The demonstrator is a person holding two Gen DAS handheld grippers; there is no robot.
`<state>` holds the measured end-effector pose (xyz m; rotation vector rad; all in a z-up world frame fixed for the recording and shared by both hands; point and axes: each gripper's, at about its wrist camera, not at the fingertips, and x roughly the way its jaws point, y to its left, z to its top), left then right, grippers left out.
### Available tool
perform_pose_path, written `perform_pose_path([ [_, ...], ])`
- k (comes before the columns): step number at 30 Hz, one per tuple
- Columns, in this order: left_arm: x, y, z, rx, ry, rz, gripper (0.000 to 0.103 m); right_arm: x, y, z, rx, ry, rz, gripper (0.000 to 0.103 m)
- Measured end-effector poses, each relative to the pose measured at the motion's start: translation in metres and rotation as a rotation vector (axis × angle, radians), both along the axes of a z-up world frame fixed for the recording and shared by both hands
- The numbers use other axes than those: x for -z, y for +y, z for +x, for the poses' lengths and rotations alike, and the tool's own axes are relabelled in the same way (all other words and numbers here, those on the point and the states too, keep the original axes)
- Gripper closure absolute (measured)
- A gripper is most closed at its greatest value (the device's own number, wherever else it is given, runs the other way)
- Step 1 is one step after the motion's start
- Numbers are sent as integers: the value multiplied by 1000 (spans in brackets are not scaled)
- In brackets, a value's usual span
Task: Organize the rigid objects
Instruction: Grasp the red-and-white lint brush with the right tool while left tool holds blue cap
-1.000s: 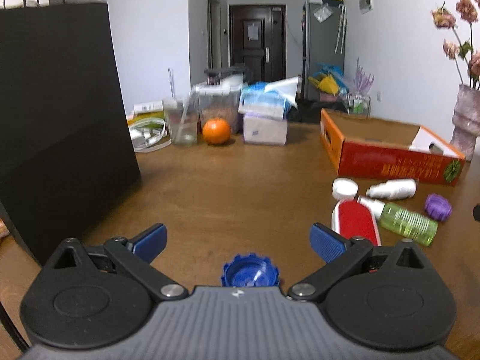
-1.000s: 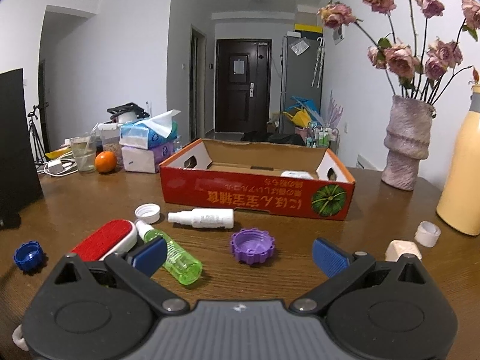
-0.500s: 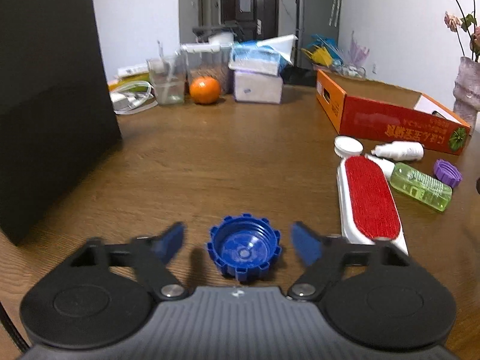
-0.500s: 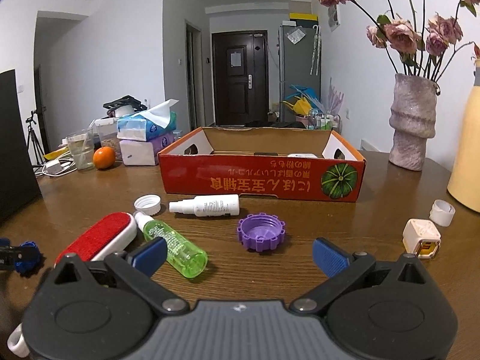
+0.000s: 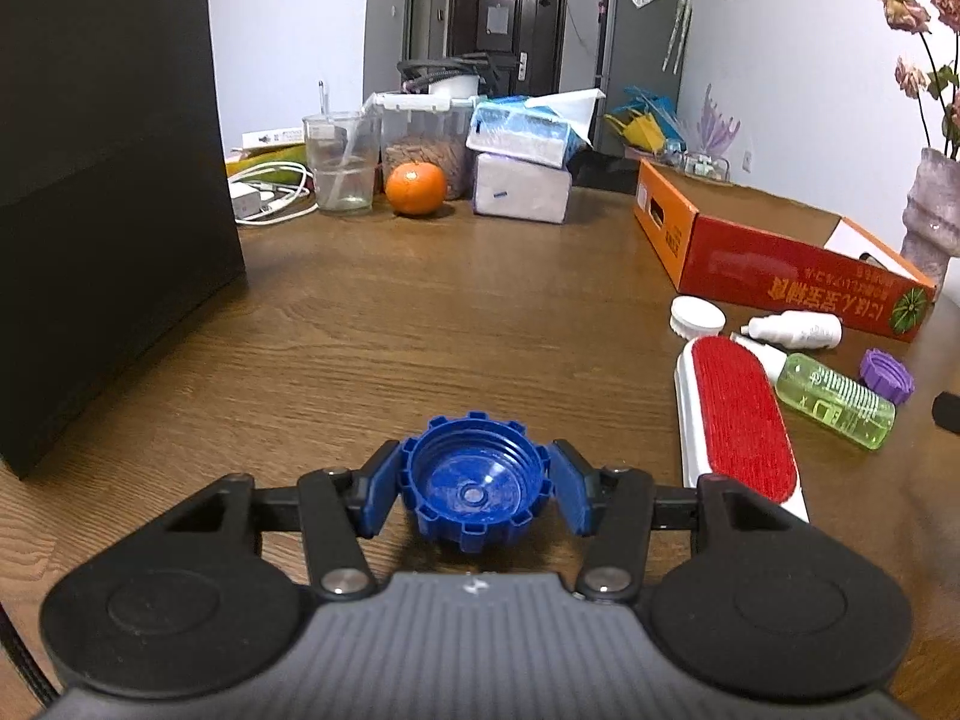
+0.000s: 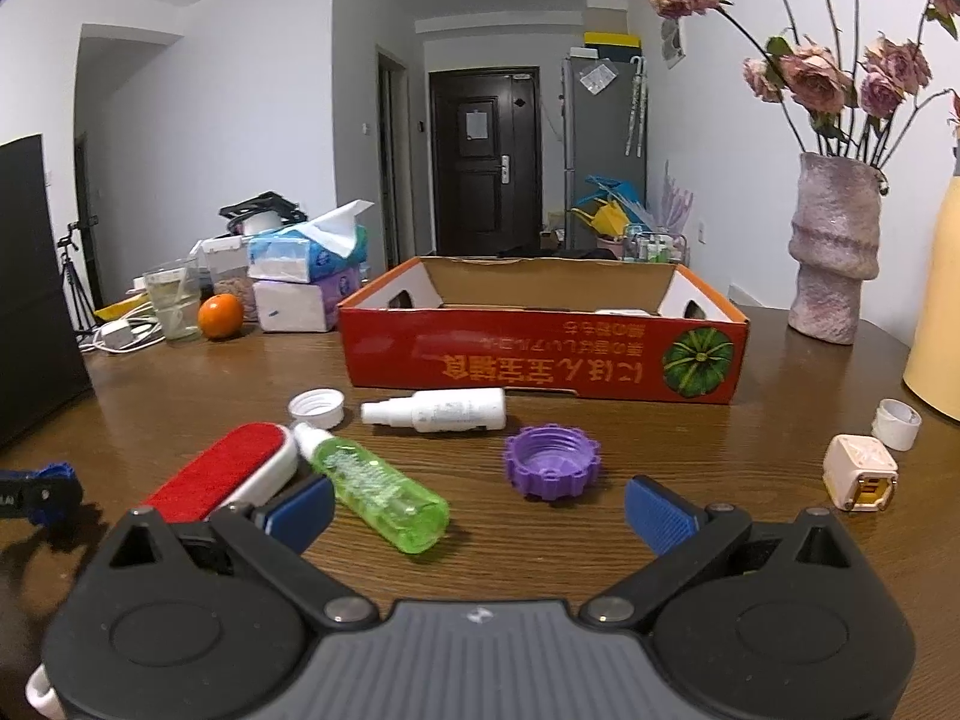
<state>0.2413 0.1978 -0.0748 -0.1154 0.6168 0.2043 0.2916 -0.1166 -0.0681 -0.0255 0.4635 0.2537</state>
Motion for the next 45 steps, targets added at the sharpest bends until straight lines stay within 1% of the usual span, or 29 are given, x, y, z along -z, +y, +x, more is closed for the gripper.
perform_pose_path([
  [6,-4,4,-5,-5,-34,-2,49,2,22,-5,-33,7,-17,0],
  [12,-8,9,-11,1,-65,38,49,4,51,-9,-75,24,-32,0],
  [17,-9,25,-13,-20,-72,41,49,5,79,-9,-110,38,-40,0],
  [21,-8,36,-12,-35,-66,28,49,6,101,-6,-121,73,-18,0],
  [25,-9,38,-15,-40,-72,25,49,10,122,-1,-97,92,-34,0],
  [30,-9,41,-17,-50,-75,15,49,18,137,10,-64,146,-40,1],
  [34,-10,42,-18,-49,-77,10,49,21,145,11,-34,159,-45,2],
  [36,-10,42,-18,-49,-74,6,49,22,150,11,-37,167,-54,4],
  [39,-10,43,-18,-53,-75,5,49,18,153,7,-57,152,-11,4],
  [41,-10,43,-18,-55,-75,4,49,17,160,5,-49,144,-32,4],
  [43,-10,43,-17,-58,-74,3,49,21,168,8,-37,162,-76,4],
  [45,-10,44,-17,-61,-73,2,49,26,172,12,-21,183,-103,8],
])
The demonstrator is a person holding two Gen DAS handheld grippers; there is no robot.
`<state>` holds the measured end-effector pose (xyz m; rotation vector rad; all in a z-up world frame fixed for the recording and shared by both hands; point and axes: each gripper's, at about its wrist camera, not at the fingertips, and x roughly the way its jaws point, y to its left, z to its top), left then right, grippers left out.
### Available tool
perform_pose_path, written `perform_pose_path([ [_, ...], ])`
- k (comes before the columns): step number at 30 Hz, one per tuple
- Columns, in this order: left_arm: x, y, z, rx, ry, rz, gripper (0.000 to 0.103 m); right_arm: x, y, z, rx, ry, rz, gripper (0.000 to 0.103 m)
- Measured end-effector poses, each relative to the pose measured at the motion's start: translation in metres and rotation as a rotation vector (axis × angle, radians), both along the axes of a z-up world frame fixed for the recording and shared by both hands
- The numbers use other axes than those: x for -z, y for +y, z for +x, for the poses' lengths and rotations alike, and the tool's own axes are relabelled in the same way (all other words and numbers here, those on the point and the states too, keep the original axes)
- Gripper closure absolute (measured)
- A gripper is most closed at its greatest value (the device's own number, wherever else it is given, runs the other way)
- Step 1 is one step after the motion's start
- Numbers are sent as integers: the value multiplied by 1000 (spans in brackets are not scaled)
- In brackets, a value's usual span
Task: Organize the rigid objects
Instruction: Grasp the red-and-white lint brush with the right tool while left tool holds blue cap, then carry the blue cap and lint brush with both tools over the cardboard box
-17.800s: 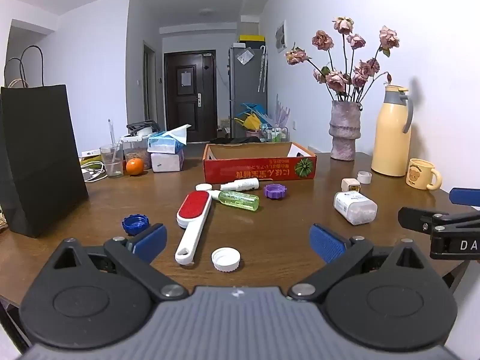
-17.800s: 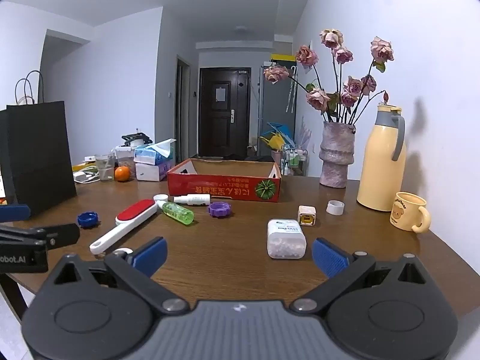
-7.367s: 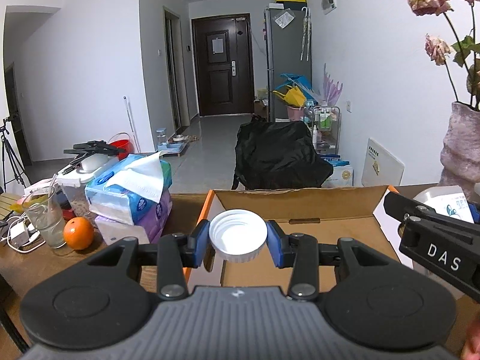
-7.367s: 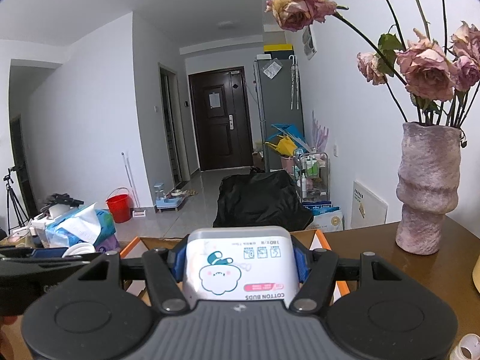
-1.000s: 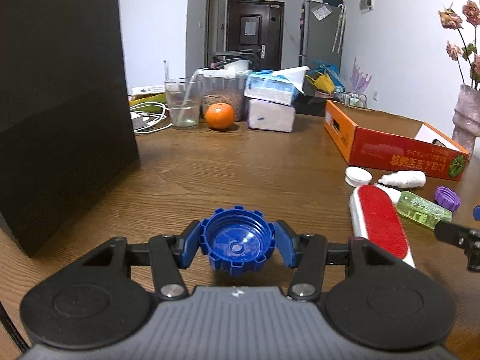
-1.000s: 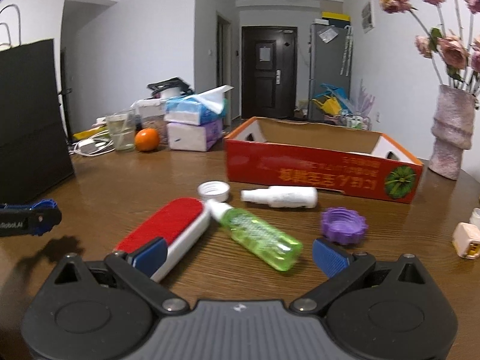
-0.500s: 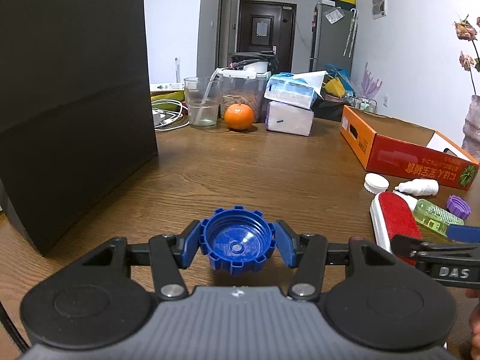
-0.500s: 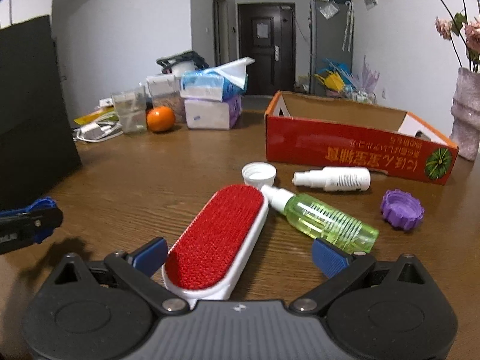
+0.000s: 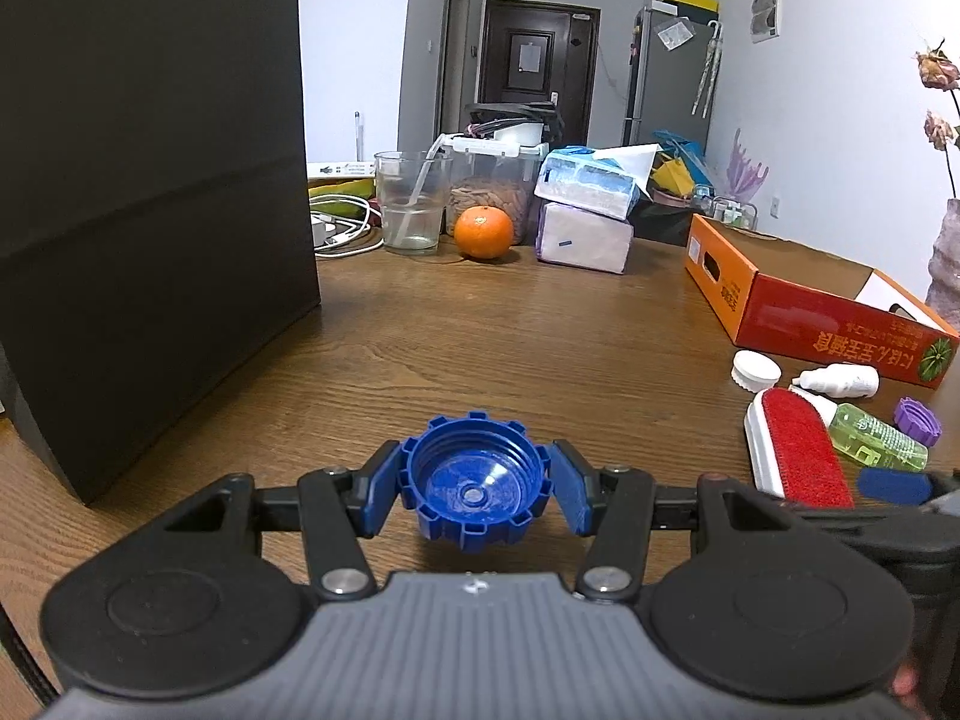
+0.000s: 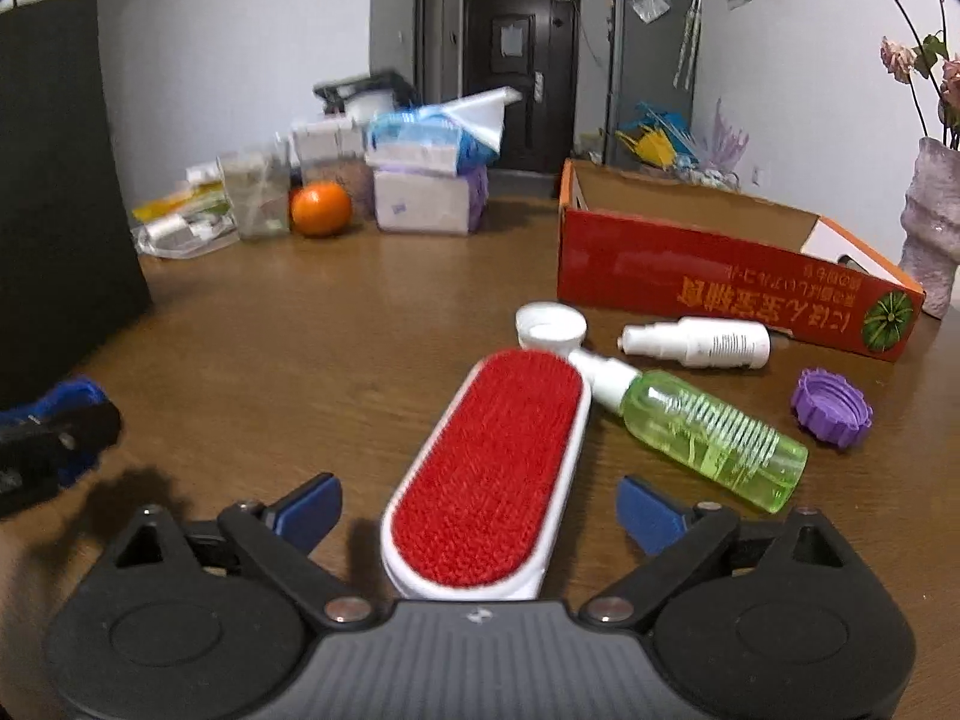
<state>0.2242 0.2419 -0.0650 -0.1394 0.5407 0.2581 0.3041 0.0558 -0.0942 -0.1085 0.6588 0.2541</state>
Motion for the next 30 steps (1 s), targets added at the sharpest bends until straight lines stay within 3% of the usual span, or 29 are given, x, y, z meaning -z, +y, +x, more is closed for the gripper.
perform_pose_path([
  [4,0,1,0,-5,-1,-5,49,6,-5,6,17,29,22,12],
  [8,0,3,0,-14,-1,-12,49,3,-7,1,5,3,23,39],
  [18,1,4,0,-19,-2,-17,49,-1,-18,-6,-52,-16,72,48],
  [30,0,4,3,-56,11,-8,49,-12,-32,-15,-90,-54,122,48],
])
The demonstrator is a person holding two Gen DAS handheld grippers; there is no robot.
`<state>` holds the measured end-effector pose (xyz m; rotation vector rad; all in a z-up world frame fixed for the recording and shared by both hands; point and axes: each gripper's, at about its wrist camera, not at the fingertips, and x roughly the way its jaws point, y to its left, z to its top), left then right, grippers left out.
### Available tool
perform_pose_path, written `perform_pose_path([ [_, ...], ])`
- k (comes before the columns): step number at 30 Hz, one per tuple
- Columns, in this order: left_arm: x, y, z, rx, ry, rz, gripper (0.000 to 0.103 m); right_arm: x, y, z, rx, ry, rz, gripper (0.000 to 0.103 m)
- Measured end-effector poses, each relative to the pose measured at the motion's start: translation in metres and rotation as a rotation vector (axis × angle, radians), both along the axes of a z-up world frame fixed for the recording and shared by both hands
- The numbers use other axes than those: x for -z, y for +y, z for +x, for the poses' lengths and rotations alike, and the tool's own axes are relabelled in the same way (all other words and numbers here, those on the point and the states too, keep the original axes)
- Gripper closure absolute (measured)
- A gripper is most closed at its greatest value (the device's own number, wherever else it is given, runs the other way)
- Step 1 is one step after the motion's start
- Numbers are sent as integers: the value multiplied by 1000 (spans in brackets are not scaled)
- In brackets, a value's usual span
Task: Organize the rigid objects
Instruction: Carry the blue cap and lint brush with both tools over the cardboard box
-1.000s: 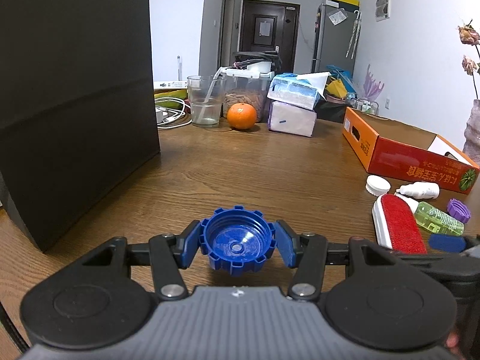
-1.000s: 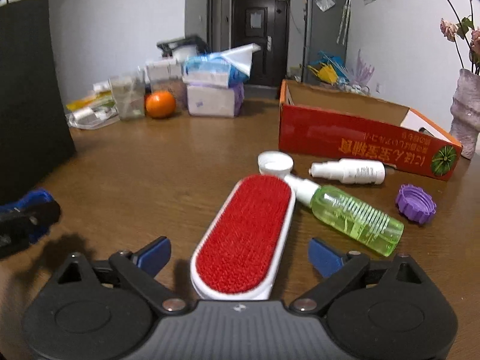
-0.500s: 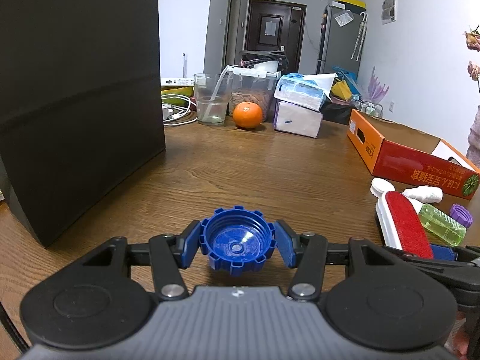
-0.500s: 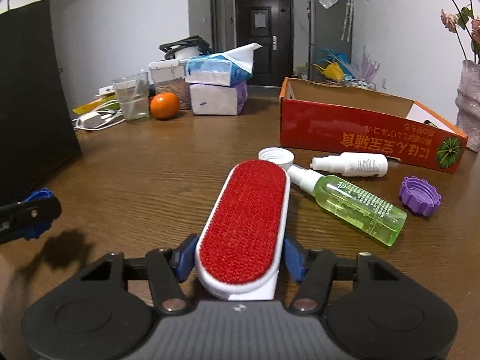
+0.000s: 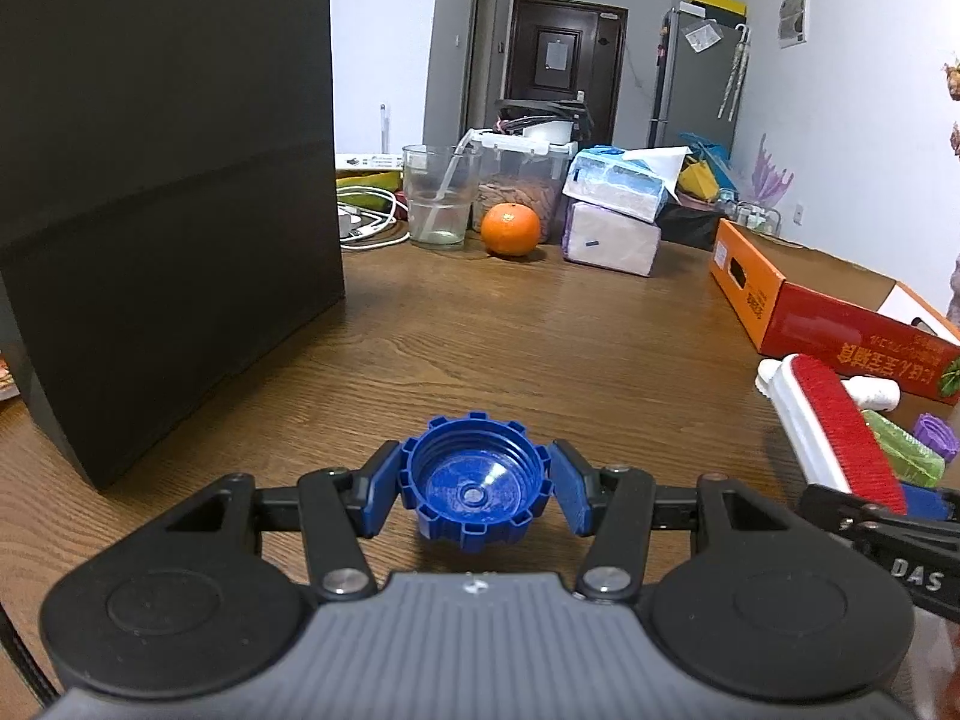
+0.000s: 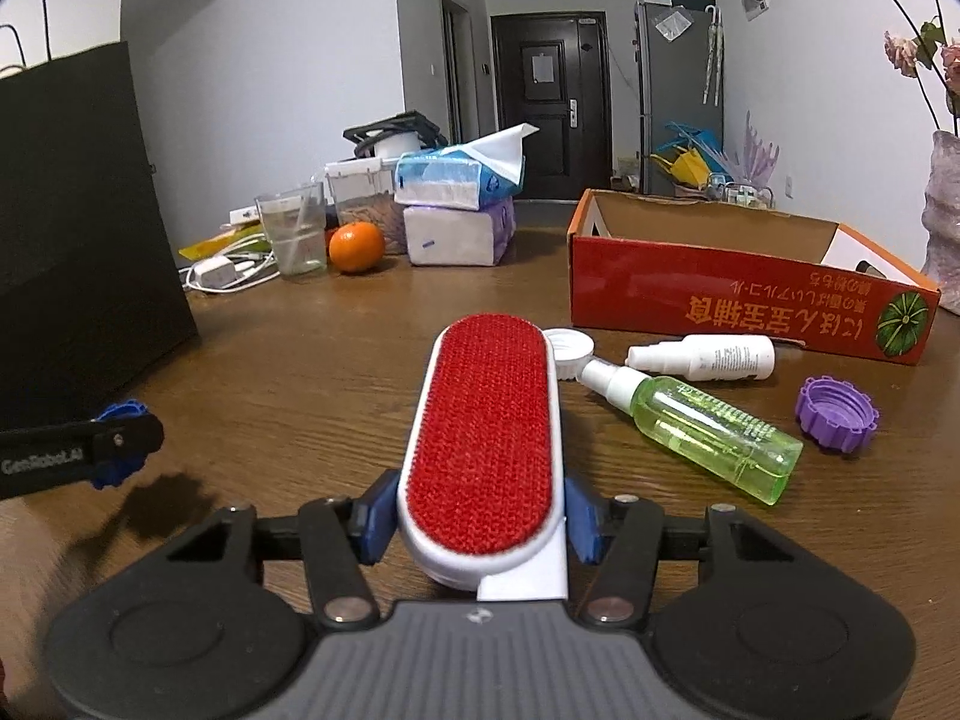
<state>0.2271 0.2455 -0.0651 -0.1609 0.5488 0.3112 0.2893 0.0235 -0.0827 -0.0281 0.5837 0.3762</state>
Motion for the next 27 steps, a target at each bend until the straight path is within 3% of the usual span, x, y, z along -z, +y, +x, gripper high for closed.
perform_pose_path([
  [27,-41,-93,39,122,-63,7,49,-38,-75,11,32,-136,14,48],
])
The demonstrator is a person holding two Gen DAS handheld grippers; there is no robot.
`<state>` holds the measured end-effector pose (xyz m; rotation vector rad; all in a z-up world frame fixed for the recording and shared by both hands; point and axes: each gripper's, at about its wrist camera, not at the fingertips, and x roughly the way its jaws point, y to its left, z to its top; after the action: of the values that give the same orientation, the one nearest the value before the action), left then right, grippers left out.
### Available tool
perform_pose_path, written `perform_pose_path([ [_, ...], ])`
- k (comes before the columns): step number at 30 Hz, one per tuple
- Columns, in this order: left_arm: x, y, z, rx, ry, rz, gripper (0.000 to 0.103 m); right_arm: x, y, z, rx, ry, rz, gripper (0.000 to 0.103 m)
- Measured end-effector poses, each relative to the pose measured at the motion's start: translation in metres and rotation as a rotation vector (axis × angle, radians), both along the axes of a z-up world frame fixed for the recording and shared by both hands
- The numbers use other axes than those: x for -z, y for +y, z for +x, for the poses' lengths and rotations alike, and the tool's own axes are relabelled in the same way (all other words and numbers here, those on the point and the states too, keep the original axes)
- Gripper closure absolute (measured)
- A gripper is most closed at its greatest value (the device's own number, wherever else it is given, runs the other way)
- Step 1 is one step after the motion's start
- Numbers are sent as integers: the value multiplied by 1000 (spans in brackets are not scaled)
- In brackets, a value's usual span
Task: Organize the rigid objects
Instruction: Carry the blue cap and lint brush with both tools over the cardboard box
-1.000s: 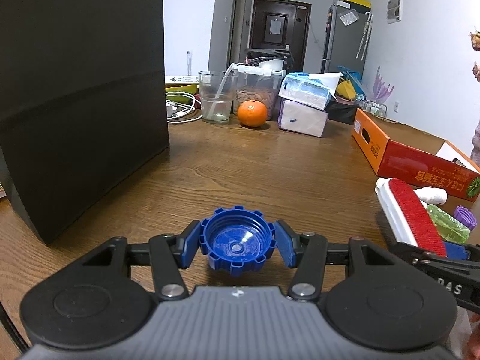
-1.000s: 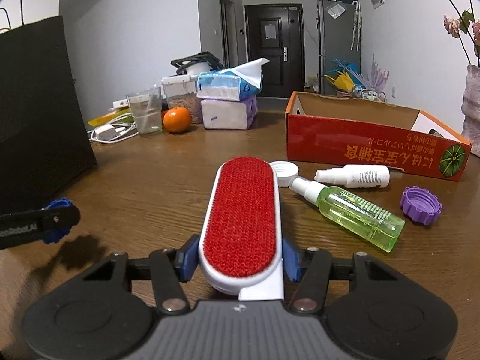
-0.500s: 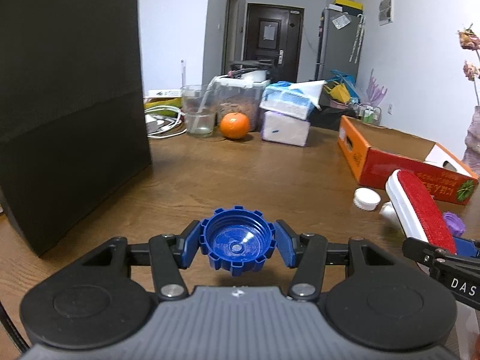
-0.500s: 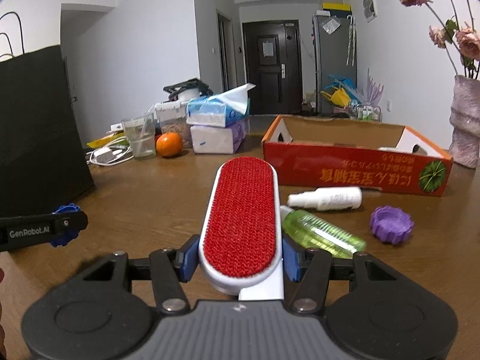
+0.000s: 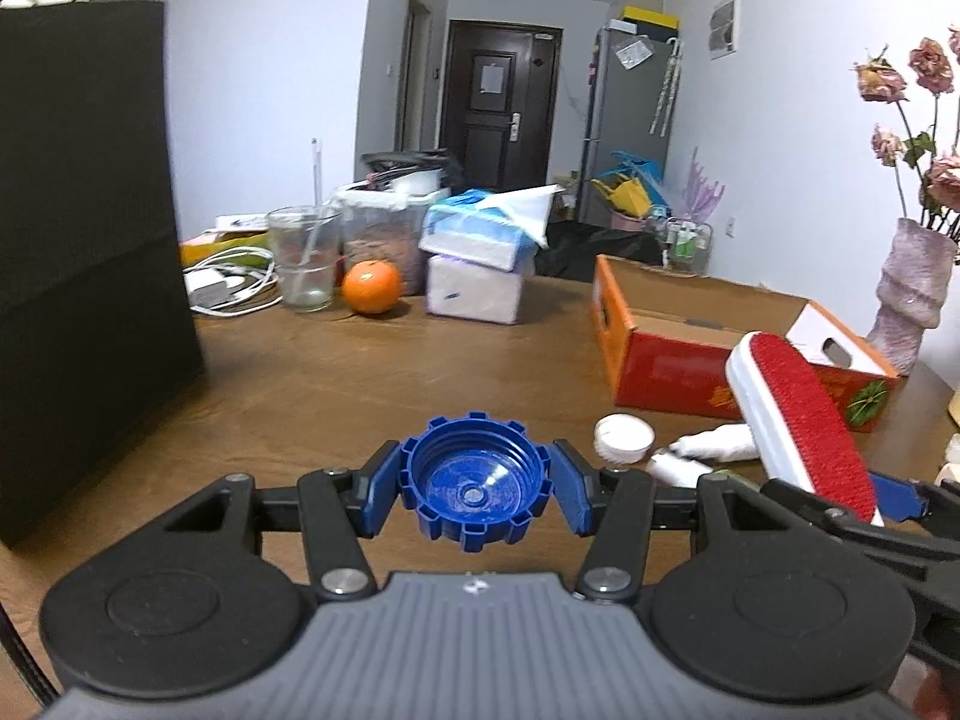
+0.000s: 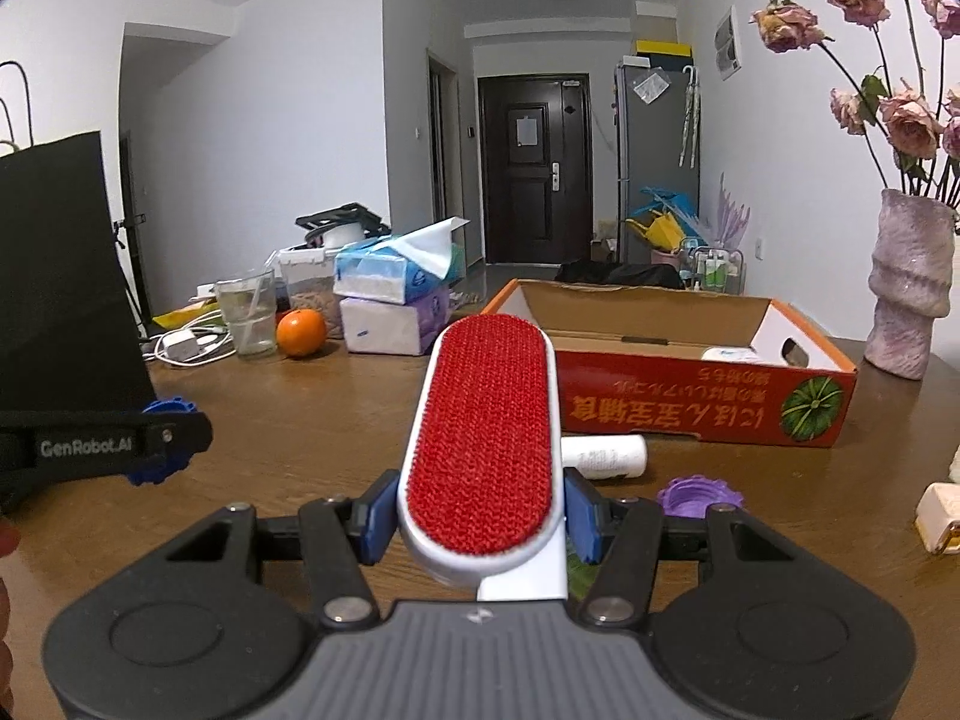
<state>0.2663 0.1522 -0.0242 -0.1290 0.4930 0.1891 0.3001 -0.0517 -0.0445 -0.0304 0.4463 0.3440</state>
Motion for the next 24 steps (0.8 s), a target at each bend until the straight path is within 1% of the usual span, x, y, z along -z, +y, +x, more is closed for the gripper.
perform_pose_path([
  [9,-5,-29,26,30,-2,-7,49,-5,-28,16,35,-14,26,48],
  [24,-16,-67,70,56,-11,-3,49,-19,-61,50,76,-30,77,48],
])
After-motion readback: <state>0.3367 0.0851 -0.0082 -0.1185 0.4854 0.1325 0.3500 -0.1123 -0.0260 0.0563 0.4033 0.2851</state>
